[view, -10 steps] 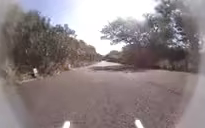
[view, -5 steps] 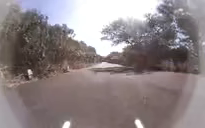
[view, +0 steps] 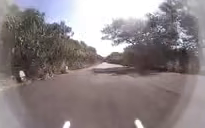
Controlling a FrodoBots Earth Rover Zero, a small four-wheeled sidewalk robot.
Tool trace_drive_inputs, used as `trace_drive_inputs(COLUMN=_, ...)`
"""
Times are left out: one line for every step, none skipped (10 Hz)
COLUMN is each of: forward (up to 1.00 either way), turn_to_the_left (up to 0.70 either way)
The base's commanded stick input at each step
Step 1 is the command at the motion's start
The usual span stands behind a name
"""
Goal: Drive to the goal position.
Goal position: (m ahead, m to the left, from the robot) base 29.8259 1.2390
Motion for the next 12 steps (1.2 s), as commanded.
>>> trace_drive_inputs(forward=0.85, turn_to_the_left=0.00)
trace_drive_inputs(forward=0.85, turn_to_the_left=0.00)
trace_drive_inputs(forward=0.85, turn_to_the_left=0.00)
trace_drive_inputs(forward=0.85, turn_to_the_left=0.00)
trace_drive_inputs(forward=0.85, turn_to_the_left=0.00)
trace_drive_inputs(forward=0.85, turn_to_the_left=0.00)
trace_drive_inputs(forward=0.85, turn_to_the_left=0.00)
trace_drive_inputs(forward=0.85, turn_to_the_left=0.00)
trace_drive_inputs(forward=0.85, turn_to_the_left=0.00)
trace_drive_inputs(forward=0.85, turn_to_the_left=0.00)
trace_drive_inputs(forward=0.85, turn_to_the_left=0.00)
trace_drive_inputs(forward=0.85, turn_to_the_left=0.00)
